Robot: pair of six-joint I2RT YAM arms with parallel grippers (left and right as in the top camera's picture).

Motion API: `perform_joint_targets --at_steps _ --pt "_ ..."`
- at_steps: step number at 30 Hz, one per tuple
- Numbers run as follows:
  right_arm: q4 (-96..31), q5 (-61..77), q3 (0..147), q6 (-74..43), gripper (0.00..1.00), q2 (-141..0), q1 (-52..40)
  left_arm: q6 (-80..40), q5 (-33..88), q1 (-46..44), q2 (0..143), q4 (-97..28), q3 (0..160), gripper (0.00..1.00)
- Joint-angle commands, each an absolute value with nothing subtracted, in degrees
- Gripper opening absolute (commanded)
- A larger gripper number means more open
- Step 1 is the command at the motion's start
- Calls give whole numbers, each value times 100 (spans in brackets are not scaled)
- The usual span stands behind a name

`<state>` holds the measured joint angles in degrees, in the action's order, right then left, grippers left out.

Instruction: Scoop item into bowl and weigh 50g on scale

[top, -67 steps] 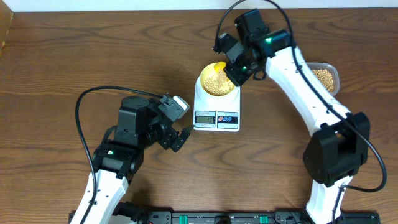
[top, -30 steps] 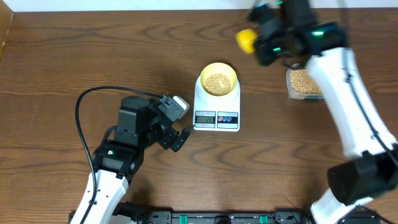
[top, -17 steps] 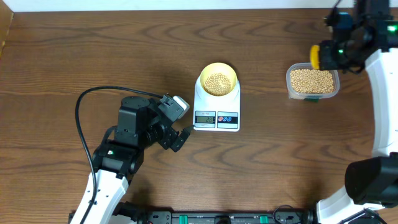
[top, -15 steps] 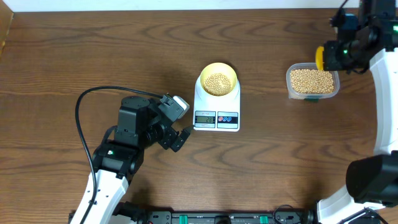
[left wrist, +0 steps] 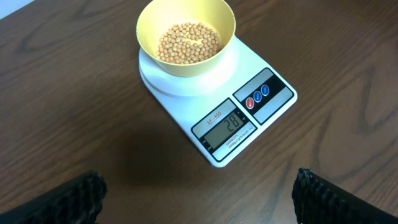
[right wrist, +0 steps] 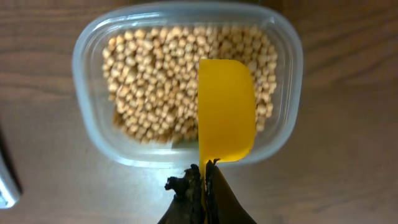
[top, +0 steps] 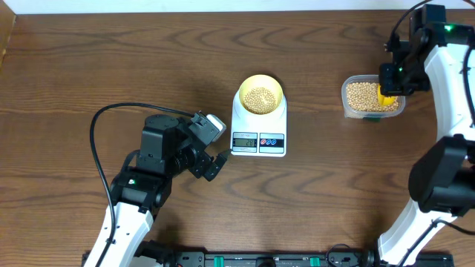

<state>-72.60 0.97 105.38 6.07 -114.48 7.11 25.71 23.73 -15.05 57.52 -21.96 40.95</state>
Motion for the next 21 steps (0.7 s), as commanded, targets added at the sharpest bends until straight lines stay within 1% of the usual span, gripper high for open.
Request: perform_joint_targets --at_steps 1,7,13,21 --pt "-7100 -54 10530 589 1 -11557 720 2587 2445 -1481 5723 -2178 4160 97" --pt "-6901 -27 10527 679 1 -11824 720 2587 2443 -1481 5723 -2178 4160 98" --pt "-6879 642 10525 1015 1 -12132 740 2587 2443 -1481 5723 -2178 4160 98" --pt "-6853 1809 10527 1142 1 -12276 919 2587 2443 -1481 5723 -2178 4160 98"
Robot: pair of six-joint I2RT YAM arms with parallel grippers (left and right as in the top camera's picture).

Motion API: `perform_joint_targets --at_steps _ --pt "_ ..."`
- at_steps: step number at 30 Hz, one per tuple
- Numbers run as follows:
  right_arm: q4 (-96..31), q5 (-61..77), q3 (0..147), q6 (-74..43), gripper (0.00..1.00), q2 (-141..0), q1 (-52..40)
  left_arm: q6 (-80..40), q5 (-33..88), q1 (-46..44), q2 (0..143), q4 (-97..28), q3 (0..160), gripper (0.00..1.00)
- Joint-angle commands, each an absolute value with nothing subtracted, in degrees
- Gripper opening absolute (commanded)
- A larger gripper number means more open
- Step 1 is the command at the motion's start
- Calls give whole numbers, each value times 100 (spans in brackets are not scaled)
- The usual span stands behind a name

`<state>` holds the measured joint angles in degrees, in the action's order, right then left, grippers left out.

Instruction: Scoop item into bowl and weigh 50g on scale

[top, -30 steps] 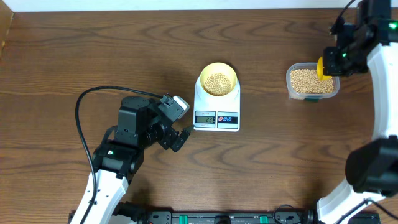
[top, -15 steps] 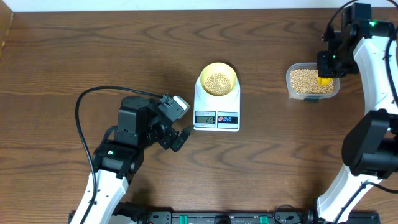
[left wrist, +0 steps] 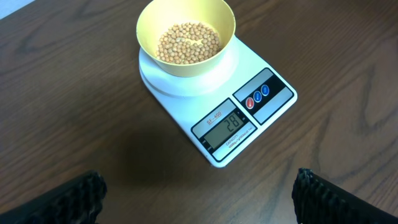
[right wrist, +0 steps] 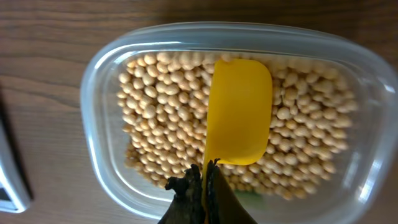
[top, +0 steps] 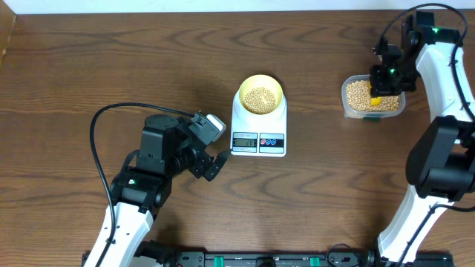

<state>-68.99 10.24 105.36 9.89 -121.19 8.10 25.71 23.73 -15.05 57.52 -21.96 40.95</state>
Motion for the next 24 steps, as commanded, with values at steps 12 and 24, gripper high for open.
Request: perform_joint_targets --at_steps 12,24 --pt "-6873 3203 10525 1188 1 -12278 1872 2587 2443 -1481 5723 -2178 4160 97" --pt "-7203 4512 10527 1494 1 -12278 2602 2587 2445 -1481 5723 -2178 4160 98"
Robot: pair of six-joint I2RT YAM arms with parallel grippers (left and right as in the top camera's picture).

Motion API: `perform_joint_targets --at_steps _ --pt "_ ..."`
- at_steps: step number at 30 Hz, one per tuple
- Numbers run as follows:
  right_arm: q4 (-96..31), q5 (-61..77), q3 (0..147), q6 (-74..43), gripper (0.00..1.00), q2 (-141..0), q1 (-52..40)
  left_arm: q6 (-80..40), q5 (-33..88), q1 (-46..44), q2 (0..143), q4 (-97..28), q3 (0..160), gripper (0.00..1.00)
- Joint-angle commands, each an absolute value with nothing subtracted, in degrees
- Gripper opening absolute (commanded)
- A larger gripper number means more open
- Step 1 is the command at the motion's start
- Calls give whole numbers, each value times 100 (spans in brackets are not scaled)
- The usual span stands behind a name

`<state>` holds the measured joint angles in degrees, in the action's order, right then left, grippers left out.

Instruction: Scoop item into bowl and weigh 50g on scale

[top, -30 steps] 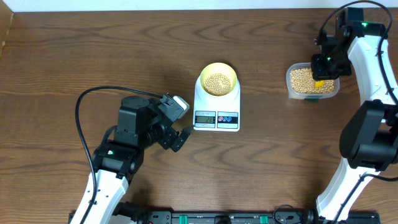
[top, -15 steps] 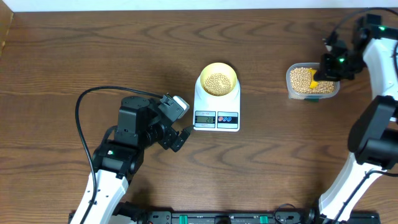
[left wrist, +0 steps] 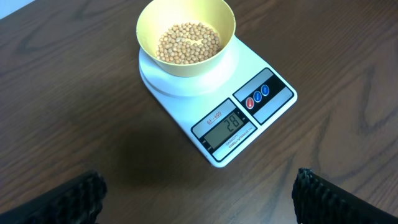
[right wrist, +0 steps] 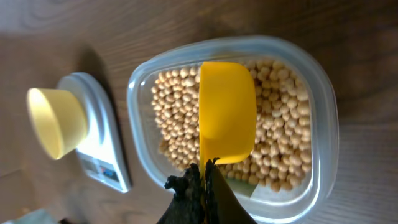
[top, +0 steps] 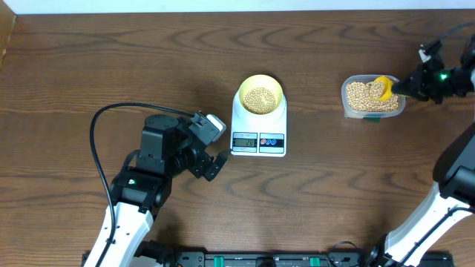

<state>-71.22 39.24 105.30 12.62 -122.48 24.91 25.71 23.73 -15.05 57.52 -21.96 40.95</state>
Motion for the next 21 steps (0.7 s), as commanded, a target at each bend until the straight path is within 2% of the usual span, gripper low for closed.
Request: perform_joint_targets --at_steps 1,14,21 --pt "-7255 4558 10527 1540 1 -12278 2641 2587 2443 -1481 5723 -2178 4160 98" --pt "-7487 5463 10527 1734 1 -12278 2995 2587 2445 -1481 5723 -2180 4160 98" --pt "-8012 5828 10527 2156 1 -12278 2995 2587 2443 -1481 5723 -2180 4160 98"
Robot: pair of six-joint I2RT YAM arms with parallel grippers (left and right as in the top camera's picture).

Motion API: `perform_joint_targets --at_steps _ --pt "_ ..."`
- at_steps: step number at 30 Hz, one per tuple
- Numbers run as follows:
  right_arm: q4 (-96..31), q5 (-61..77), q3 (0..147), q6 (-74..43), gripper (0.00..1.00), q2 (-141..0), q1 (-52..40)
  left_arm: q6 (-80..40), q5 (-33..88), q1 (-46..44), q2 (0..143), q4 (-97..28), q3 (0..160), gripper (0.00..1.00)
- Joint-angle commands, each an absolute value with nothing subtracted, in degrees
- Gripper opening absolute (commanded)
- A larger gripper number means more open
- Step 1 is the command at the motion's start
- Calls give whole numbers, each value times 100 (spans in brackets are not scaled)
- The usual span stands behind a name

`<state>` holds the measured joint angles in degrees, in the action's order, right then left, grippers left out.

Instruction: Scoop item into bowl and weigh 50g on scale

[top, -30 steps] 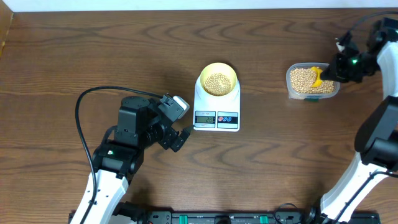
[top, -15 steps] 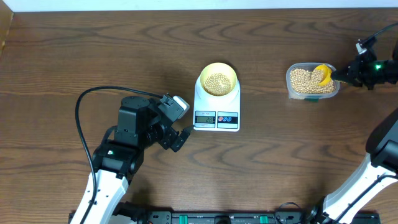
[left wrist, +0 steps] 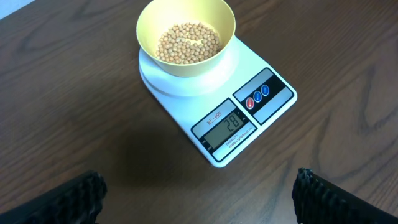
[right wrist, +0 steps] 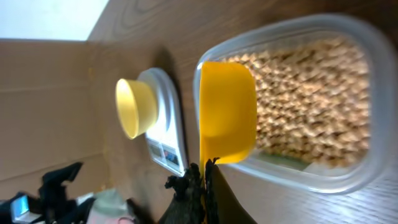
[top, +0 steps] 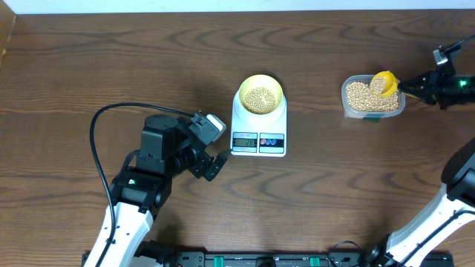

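A yellow bowl (top: 260,94) part-filled with soybeans stands on the white scale (top: 258,130), whose display (left wrist: 225,122) reads 28. A clear tub of soybeans (top: 371,96) sits at the right. My right gripper (right wrist: 204,171) is shut on the handle of a yellow scoop (right wrist: 227,112), which hangs tilted over the tub's right part (top: 384,83). In the right wrist view the scoop shows its underside, so its contents are hidden. My left gripper (left wrist: 199,199) rests open on the near side of the scale, holding nothing.
A black cable (top: 111,111) loops on the table behind the left arm. The right arm (top: 445,81) reaches in from the table's right edge. Bare wood lies between the scale and the tub.
The right arm has swung further out to the right and rolled, and the scoop now sits tilted near the tub's right rim. The left arm and the scale reading are unchanged.
The right gripper held the scoop above the tub's near rim, then over the beans in its middle. Afterwards the wrist had rolled sideways with the scoop over the beans, and now more so. The scale read 28 throughout, and the left gripper stayed open.
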<state>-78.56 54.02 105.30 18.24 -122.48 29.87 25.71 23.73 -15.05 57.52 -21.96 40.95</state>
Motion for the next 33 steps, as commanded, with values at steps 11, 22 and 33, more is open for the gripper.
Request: perform_joint_targets --at_steps 11,22,33 --pt "-8333 6823 10527 2576 1 -12278 2860 2587 2443 -1481 5723 -2180 4160 98" --pt "-7734 6838 10527 1822 1 -12278 1826 2587 2443 -1481 5723 -2180 4160 98" --pt "-6514 7371 10527 611 1 -12278 749 2587 2445 -1481 5723 -2178 4160 97"
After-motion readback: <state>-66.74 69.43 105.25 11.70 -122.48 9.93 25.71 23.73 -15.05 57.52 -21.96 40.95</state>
